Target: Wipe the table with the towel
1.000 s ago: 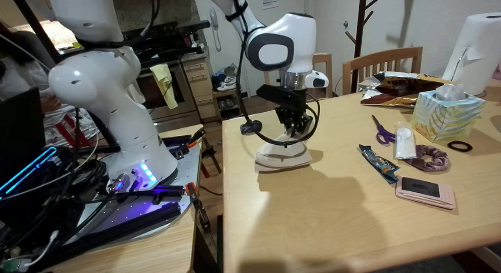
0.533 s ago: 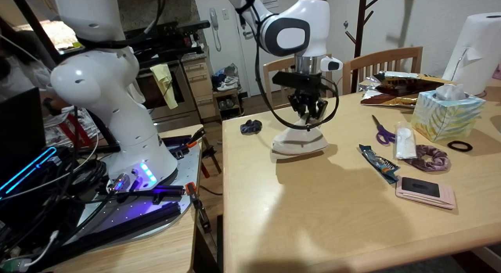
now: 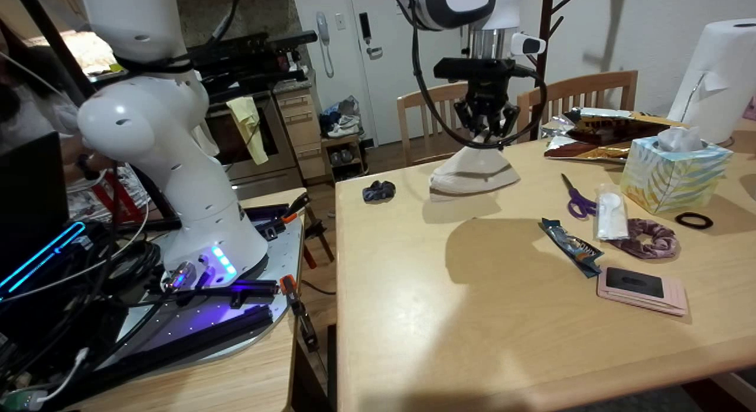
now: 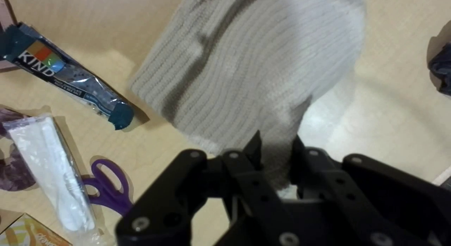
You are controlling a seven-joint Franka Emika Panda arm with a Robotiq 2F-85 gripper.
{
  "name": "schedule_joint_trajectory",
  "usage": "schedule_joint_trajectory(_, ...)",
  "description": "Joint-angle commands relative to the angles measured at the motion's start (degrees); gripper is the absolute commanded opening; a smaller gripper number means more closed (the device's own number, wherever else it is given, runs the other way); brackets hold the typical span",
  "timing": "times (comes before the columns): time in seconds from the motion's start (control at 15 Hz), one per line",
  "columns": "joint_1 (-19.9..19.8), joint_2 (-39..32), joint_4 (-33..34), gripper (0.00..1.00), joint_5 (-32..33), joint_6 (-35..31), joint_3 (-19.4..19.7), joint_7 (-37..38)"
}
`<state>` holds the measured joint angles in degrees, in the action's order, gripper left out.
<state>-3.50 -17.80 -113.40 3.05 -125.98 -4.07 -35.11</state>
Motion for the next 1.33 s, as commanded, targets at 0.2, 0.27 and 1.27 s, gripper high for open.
schedule_joint_trajectory(0.2,-0.71,-0.92,7.04,0.04,-1.45,11.56,0.09,-3.92)
schedule_joint_trajectory(0.27,-0.63,-1.07,7.69,0.04,-1.42,13.21,0.23,-3.83)
schedule_joint_trajectory(1.27,-0.76,-3.17,12.07,0.04,-2.03,22.74,-0.15,-13.16)
